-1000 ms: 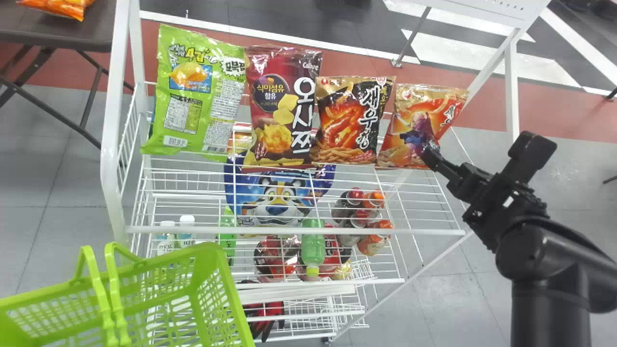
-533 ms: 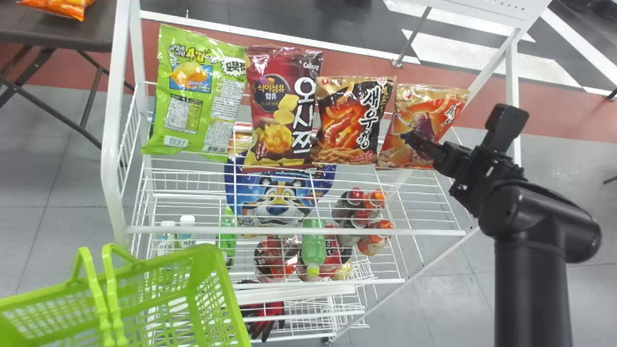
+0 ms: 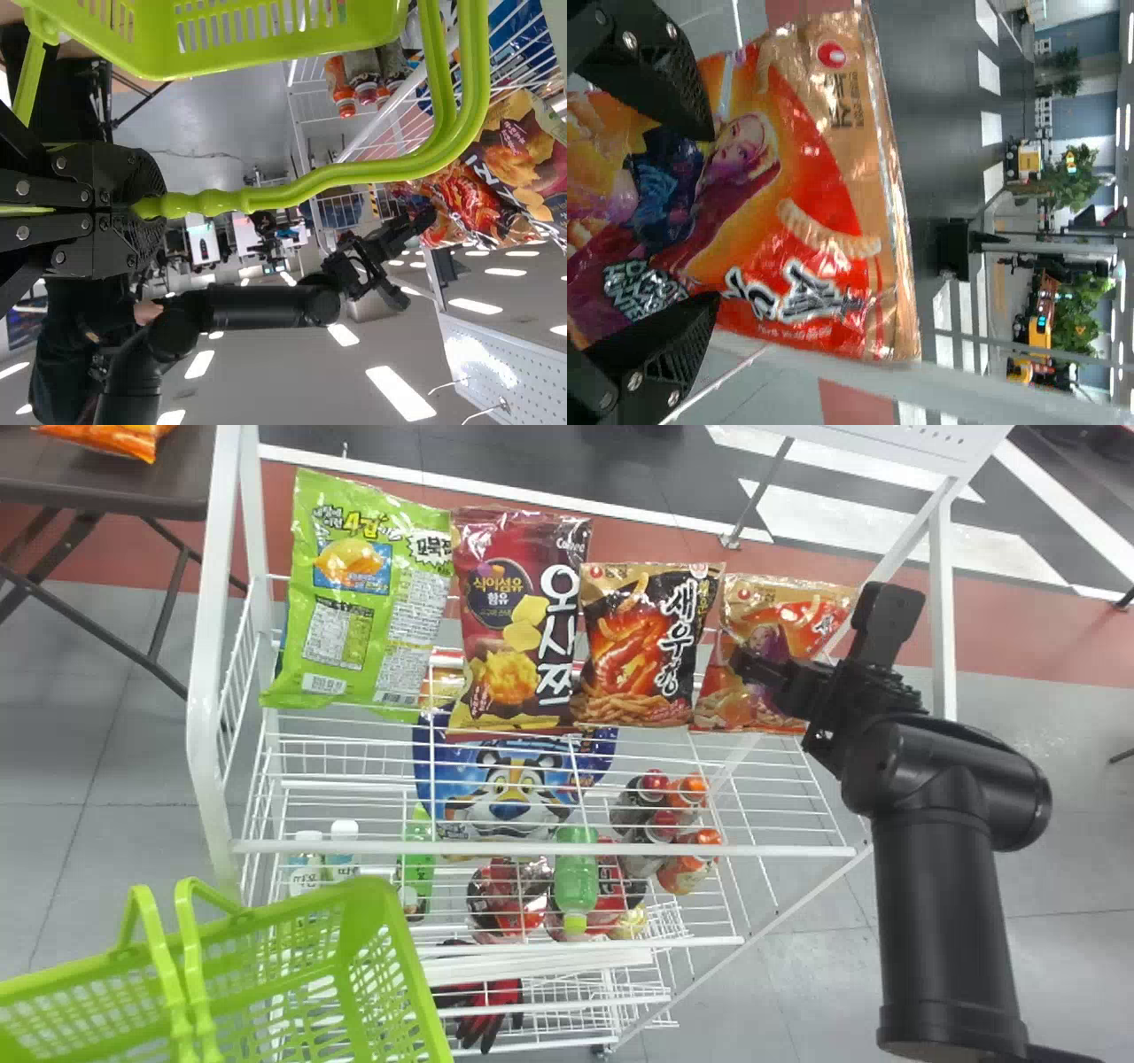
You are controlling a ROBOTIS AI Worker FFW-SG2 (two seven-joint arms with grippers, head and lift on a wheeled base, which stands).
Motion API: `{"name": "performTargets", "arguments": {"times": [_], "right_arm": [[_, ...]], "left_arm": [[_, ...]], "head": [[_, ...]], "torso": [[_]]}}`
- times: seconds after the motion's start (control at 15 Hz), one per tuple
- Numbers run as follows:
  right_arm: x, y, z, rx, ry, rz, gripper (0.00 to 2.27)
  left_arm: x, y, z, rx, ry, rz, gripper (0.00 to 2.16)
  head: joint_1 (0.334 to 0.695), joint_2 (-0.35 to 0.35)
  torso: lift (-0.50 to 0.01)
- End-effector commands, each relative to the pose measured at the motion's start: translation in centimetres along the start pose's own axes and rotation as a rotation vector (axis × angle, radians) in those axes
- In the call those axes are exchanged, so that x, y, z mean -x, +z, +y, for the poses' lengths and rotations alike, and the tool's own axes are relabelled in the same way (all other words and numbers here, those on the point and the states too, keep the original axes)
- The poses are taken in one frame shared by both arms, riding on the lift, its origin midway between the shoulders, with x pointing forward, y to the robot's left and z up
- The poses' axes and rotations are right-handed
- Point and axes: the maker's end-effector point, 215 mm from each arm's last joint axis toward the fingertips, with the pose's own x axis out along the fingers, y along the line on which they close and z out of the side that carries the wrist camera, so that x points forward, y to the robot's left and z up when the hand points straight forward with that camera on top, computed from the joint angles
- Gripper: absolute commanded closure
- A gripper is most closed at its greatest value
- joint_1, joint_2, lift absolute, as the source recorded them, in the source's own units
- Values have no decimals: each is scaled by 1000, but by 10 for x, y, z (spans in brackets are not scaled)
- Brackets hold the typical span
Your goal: Hold basket handle with left hand then pick Saewookkang with right hand and place into basket
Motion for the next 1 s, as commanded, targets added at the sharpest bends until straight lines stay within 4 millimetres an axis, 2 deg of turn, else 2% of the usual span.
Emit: {"name": "performTargets", "arguments": {"times": [0.0,0.13,0.33,0.53,0.6,0.73,0.93], "right_arm": [[-1,-4,3,-10,-4,4,2209],[3,-9,0,-8,-8,4,2246],[18,-9,-18,2,-78,-5,2246],[41,9,-23,32,-123,-28,2246],[51,10,-28,36,-138,-19,2246],[66,8,-21,47,-130,10,2246],[88,4,4,51,-97,66,2246]], "left_arm": [[0,-3,-1,33,-8,0,2152],[1,-3,-1,35,-7,-1,2152],[0,-3,-1,35,-7,-2,2152],[0,-2,0,38,-9,-3,2152],[0,-1,0,38,-10,-4,2152],[0,0,1,43,-13,-5,2152],[0,2,2,44,-16,-5,2152]], "head": [[695,-350],[695,-350],[695,-350],[695,-350],[695,-350],[695,-350],[695,-350]], "torso": [[-17],[-17],[-17],[-17],[-17],[-17],[-17]]}}
